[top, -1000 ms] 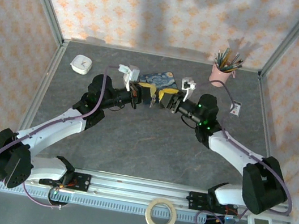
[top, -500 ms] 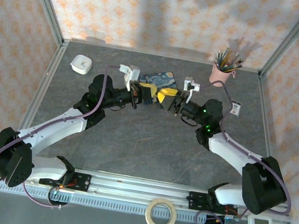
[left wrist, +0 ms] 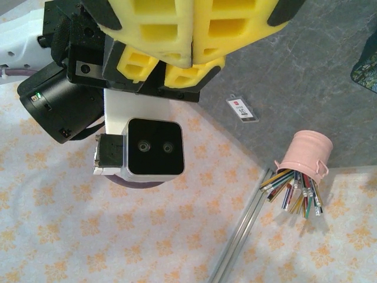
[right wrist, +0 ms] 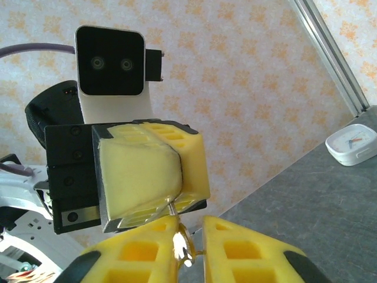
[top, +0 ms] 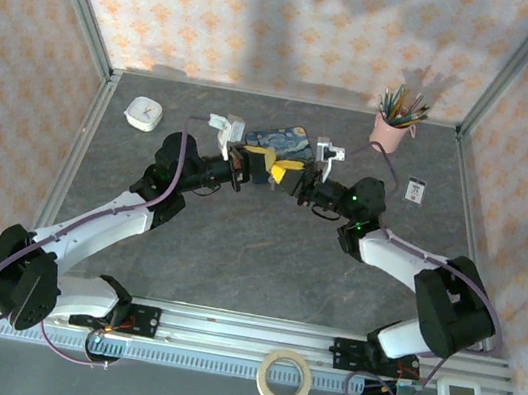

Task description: Unlock the padlock with the key

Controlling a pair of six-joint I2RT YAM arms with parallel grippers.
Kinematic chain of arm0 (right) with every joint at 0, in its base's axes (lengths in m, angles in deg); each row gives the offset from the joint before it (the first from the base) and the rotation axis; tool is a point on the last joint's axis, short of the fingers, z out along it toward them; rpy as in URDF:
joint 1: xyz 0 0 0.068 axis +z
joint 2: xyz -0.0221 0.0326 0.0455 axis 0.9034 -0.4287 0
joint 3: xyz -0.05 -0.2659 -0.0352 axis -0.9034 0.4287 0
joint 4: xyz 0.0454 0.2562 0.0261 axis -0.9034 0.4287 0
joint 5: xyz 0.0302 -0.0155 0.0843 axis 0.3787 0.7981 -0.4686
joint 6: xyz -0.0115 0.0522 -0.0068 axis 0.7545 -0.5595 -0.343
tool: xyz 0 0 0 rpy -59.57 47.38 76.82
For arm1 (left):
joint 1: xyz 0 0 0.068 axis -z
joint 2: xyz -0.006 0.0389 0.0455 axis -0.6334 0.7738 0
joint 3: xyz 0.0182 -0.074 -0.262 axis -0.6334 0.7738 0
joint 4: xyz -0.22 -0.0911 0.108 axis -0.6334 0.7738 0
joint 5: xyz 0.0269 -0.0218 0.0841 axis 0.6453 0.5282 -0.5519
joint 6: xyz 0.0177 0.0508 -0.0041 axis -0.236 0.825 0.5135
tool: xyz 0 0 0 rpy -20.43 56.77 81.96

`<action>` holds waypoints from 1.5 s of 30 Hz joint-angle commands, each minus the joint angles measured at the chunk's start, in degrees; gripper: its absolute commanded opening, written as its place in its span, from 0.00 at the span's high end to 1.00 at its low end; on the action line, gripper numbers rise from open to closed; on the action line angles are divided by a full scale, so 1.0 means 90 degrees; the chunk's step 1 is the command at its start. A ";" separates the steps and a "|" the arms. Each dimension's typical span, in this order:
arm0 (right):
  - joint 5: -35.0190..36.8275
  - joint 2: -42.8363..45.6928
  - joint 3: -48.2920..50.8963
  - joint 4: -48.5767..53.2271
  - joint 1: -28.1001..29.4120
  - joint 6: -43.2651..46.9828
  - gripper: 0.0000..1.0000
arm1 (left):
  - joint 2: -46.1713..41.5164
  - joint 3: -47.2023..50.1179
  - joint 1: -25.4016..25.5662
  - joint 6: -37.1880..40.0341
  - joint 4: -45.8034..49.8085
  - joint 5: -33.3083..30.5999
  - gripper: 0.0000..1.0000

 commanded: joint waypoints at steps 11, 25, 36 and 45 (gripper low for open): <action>0.0052 0.0001 -0.0161 0.0188 0.0109 0.0369 1.00 | -0.0221 0.0359 -0.0202 -0.0747 -0.0745 -0.0678 0.21; 0.1632 0.0594 -0.0453 0.2741 0.0281 0.2171 1.00 | 0.0106 0.0692 -0.0608 -0.2402 -0.1567 -0.0654 0.30; 0.4298 0.0856 -0.1031 0.4812 0.0922 0.4747 1.00 | 0.0976 -0.0050 0.0054 -0.4392 -0.0722 -0.1929 0.42; 0.4537 0.0667 -0.1274 0.5124 0.1121 0.5224 1.00 | 0.1336 -0.0344 0.0224 -0.4447 -0.0610 -0.1857 0.60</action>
